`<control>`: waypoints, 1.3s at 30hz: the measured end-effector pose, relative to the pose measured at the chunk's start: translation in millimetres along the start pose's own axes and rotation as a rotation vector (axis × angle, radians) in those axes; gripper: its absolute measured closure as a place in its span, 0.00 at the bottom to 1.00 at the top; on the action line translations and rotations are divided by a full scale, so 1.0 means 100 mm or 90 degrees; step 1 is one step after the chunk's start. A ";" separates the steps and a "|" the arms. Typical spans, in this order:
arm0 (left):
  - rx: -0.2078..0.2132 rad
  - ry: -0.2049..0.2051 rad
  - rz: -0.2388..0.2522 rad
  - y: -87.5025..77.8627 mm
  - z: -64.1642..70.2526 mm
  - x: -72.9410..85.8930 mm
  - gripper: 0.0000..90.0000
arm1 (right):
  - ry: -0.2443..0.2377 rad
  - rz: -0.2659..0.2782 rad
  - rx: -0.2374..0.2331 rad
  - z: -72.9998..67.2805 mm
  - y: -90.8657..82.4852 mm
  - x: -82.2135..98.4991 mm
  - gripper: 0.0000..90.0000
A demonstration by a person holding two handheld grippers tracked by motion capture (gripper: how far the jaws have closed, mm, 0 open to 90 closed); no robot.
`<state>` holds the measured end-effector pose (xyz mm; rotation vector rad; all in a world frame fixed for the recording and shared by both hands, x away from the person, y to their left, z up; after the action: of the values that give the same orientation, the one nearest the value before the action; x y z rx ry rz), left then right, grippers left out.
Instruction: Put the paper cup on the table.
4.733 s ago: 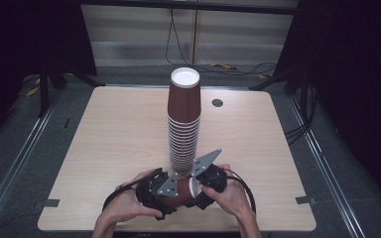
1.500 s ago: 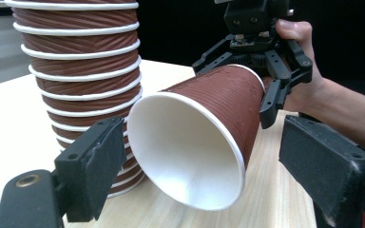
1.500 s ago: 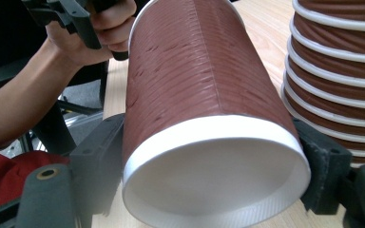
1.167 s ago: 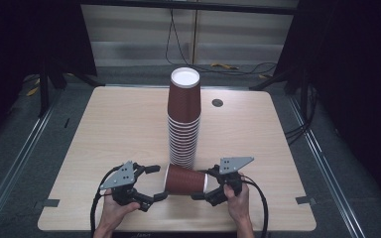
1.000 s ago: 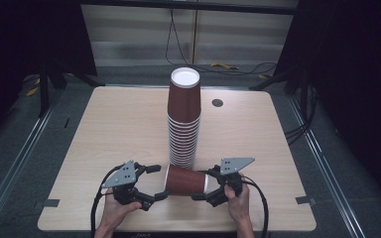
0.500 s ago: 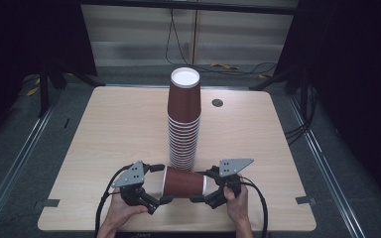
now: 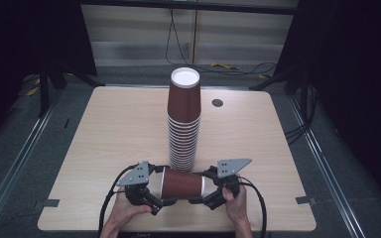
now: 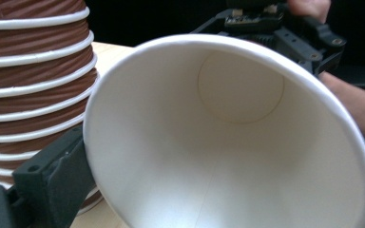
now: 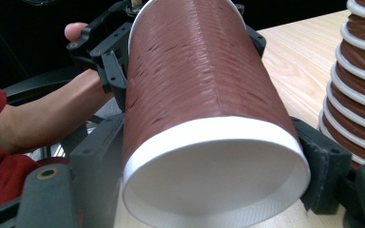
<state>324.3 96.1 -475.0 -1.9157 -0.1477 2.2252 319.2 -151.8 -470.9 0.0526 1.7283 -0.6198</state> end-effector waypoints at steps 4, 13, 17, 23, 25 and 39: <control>0.014 -0.002 0.012 0.03 0.00 -0.02 0.01 | -0.007 -0.001 -0.006 -0.01 0.00 0.00 0.25; 0.017 -0.004 0.002 0.04 0.00 -0.06 0.04 | -0.009 0.017 -0.010 0.02 0.01 0.03 0.25; 0.030 -0.005 0.003 0.00 0.00 -0.07 0.07 | 0.003 0.010 -0.006 0.02 0.02 0.05 0.22; 0.013 -0.003 -0.009 0.01 0.00 -0.08 0.07 | 0.001 0.015 0.004 0.02 0.02 0.05 0.20; 0.016 -0.004 -0.014 0.00 -0.01 -0.09 0.07 | 0.002 0.016 0.013 0.03 0.02 0.06 0.18; -0.010 -0.013 -0.033 -0.08 -0.02 -0.10 0.07 | 0.010 0.035 0.053 0.04 -0.03 0.08 0.15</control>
<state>328.4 102.1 -464.0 -1.8748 -0.2157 2.2174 319.4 -158.0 -477.8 0.1640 1.7100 -0.6515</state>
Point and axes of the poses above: each handheld gripper's, and its own axes: y roughly forward along the jaws, x roughly out of its underside, z roughly to its right, the point moved 2 cm from there along y, roughly forward along the jaws, and after that the axes turned 15 degrees about x, right-handed, at the moved point
